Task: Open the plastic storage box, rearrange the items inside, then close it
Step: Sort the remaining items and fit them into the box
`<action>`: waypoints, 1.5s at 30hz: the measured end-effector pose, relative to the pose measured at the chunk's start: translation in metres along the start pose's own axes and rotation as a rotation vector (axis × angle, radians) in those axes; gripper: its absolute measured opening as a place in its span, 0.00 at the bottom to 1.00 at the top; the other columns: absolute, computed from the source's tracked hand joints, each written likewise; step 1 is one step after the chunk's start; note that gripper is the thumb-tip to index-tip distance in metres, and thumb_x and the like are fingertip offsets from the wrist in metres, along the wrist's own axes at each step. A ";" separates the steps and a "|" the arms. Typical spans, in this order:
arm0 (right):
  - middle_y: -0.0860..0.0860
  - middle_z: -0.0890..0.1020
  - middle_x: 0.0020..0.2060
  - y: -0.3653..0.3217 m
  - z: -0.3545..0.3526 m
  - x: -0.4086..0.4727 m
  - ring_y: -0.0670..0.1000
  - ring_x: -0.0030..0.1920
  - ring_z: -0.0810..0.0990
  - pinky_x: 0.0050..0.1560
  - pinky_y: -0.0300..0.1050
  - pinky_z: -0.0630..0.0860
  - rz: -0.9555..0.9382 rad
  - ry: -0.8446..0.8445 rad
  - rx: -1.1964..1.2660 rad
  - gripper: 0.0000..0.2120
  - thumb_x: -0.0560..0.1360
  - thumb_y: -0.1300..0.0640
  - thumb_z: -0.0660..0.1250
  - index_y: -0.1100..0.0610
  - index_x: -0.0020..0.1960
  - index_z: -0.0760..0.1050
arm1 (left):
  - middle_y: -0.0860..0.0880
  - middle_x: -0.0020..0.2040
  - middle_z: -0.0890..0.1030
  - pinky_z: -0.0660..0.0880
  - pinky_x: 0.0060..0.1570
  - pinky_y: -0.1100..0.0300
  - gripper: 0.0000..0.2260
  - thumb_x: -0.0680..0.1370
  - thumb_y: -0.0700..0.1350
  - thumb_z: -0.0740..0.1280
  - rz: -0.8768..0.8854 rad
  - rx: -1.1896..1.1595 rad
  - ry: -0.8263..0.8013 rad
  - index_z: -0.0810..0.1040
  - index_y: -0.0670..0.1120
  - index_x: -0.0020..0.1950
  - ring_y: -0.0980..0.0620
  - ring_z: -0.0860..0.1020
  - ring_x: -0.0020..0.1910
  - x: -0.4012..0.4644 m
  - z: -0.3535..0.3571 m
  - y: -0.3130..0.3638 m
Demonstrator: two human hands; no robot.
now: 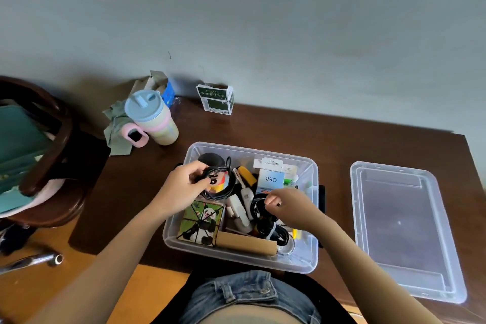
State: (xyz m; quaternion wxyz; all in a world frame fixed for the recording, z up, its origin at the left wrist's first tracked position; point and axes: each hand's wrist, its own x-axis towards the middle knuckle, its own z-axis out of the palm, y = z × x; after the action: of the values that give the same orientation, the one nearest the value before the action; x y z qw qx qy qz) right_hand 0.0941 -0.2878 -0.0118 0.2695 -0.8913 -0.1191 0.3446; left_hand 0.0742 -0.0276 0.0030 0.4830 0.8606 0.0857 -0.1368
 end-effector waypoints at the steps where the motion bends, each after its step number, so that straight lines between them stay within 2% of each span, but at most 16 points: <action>1: 0.48 0.82 0.49 -0.006 0.000 0.003 0.47 0.51 0.79 0.53 0.43 0.76 -0.015 0.022 -0.014 0.11 0.77 0.56 0.60 0.56 0.54 0.79 | 0.48 0.41 0.83 0.78 0.50 0.51 0.06 0.75 0.35 0.68 -0.009 0.004 0.023 0.80 0.45 0.48 0.50 0.82 0.44 -0.001 -0.004 -0.002; 5: 0.53 0.80 0.53 -0.037 0.005 0.026 0.54 0.52 0.79 0.49 0.46 0.76 -0.101 0.119 -0.120 0.12 0.78 0.57 0.58 0.58 0.56 0.78 | 0.49 0.35 0.81 0.75 0.49 0.50 0.11 0.74 0.33 0.66 -0.052 0.008 0.095 0.78 0.49 0.39 0.49 0.81 0.40 -0.005 -0.010 -0.006; 8: 0.58 0.75 0.56 -0.061 0.016 0.052 0.58 0.54 0.76 0.50 0.47 0.74 -0.114 0.146 -0.312 0.11 0.77 0.61 0.58 0.61 0.57 0.74 | 0.52 0.36 0.81 0.75 0.48 0.51 0.12 0.74 0.34 0.65 -0.059 0.048 -0.034 0.79 0.51 0.39 0.50 0.81 0.39 -0.010 -0.012 -0.006; 9: 0.58 0.74 0.58 -0.068 0.021 0.060 0.58 0.57 0.75 0.52 0.47 0.73 -0.103 0.142 -0.391 0.12 0.77 0.62 0.60 0.62 0.60 0.72 | 0.53 0.39 0.81 0.75 0.50 0.53 0.12 0.74 0.35 0.65 -0.068 0.052 -0.083 0.80 0.53 0.42 0.51 0.81 0.41 -0.013 -0.013 -0.006; 12: 0.59 0.71 0.63 -0.079 0.032 0.084 0.57 0.63 0.70 0.59 0.47 0.71 -0.024 0.082 -0.577 0.20 0.76 0.62 0.63 0.64 0.67 0.66 | 0.55 0.53 0.77 0.71 0.59 0.58 0.17 0.75 0.37 0.63 -0.056 0.203 -0.207 0.80 0.57 0.54 0.54 0.75 0.55 -0.017 -0.014 -0.008; 13: 0.59 0.70 0.64 -0.079 0.036 0.090 0.57 0.64 0.70 0.60 0.47 0.71 0.015 0.056 -0.601 0.23 0.76 0.62 0.64 0.64 0.68 0.64 | 0.55 0.55 0.75 0.69 0.59 0.59 0.18 0.75 0.38 0.62 -0.035 0.263 -0.245 0.80 0.58 0.57 0.54 0.74 0.57 -0.017 -0.013 -0.009; 17: 0.60 0.69 0.64 -0.078 0.050 0.111 0.57 0.64 0.72 0.54 0.47 0.74 0.143 -0.018 -0.572 0.28 0.75 0.61 0.65 0.61 0.71 0.59 | 0.54 0.51 0.70 0.67 0.49 0.61 0.21 0.77 0.39 0.57 0.049 0.464 -0.303 0.74 0.59 0.65 0.51 0.72 0.54 -0.020 -0.008 -0.007; 20: 0.61 0.71 0.62 -0.078 0.056 0.119 0.58 0.59 0.76 0.44 0.46 0.73 0.201 0.014 -0.547 0.28 0.76 0.61 0.63 0.60 0.72 0.56 | 0.50 0.61 0.70 0.64 0.57 0.56 0.20 0.78 0.41 0.56 0.186 0.712 -0.316 0.72 0.56 0.68 0.49 0.67 0.61 -0.019 0.001 -0.006; 22: 0.60 0.74 0.60 -0.077 0.062 0.121 0.58 0.57 0.78 0.41 0.45 0.71 0.212 0.077 -0.555 0.25 0.76 0.62 0.62 0.60 0.71 0.58 | 0.49 0.62 0.70 0.63 0.58 0.55 0.19 0.79 0.42 0.57 0.210 0.756 -0.323 0.71 0.55 0.69 0.48 0.66 0.62 -0.018 0.004 -0.007; 25: 0.57 0.76 0.58 -0.073 0.073 0.121 0.56 0.55 0.79 0.43 0.44 0.73 0.180 0.175 -0.551 0.17 0.76 0.61 0.64 0.60 0.63 0.64 | 0.50 0.61 0.71 0.65 0.58 0.57 0.19 0.80 0.42 0.57 0.230 0.737 -0.331 0.70 0.55 0.70 0.50 0.68 0.60 -0.018 0.006 -0.010; 29: 0.56 0.76 0.56 -0.070 0.078 0.121 0.56 0.54 0.78 0.42 0.45 0.72 0.161 0.224 -0.493 0.22 0.72 0.58 0.70 0.59 0.61 0.64 | 0.50 0.60 0.71 0.66 0.59 0.57 0.19 0.80 0.43 0.56 0.246 0.686 -0.335 0.68 0.54 0.71 0.50 0.69 0.59 -0.020 0.003 -0.014; 33: 0.55 0.76 0.56 -0.069 0.081 0.120 0.56 0.54 0.77 0.42 0.46 0.70 0.169 0.245 -0.445 0.24 0.70 0.51 0.72 0.59 0.59 0.66 | 0.50 0.61 0.72 0.67 0.59 0.58 0.19 0.81 0.43 0.57 0.253 0.659 -0.329 0.68 0.53 0.71 0.51 0.70 0.60 -0.021 0.001 -0.016; 38: 0.55 0.76 0.57 -0.071 0.065 0.117 0.56 0.57 0.76 0.44 0.46 0.72 0.194 0.226 -0.446 0.18 0.72 0.55 0.69 0.57 0.60 0.71 | 0.51 0.63 0.72 0.69 0.51 0.60 0.18 0.81 0.43 0.57 0.257 0.632 -0.374 0.69 0.53 0.70 0.50 0.73 0.57 -0.020 -0.005 -0.017; 42: 0.53 0.79 0.50 -0.070 0.050 0.112 0.56 0.50 0.78 0.39 0.45 0.70 0.170 0.212 -0.394 0.12 0.73 0.55 0.64 0.56 0.54 0.71 | 0.49 0.65 0.73 0.71 0.50 0.57 0.17 0.81 0.42 0.56 0.283 0.678 -0.399 0.70 0.51 0.69 0.49 0.74 0.56 -0.015 -0.005 -0.018; 45: 0.52 0.79 0.49 -0.069 0.045 0.107 0.55 0.48 0.79 0.42 0.47 0.76 0.137 0.217 -0.395 0.09 0.74 0.54 0.63 0.55 0.53 0.73 | 0.51 0.67 0.71 0.67 0.44 0.60 0.17 0.80 0.42 0.57 0.296 0.693 -0.419 0.71 0.51 0.68 0.49 0.74 0.56 -0.012 -0.004 -0.020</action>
State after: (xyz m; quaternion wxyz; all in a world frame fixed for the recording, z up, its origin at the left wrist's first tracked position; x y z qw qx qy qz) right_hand 0.1402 -0.1701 -0.0595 0.0771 -0.9645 -0.0940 0.2344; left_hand 0.0582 -0.0142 -0.0072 0.1868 0.9286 -0.1895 -0.2585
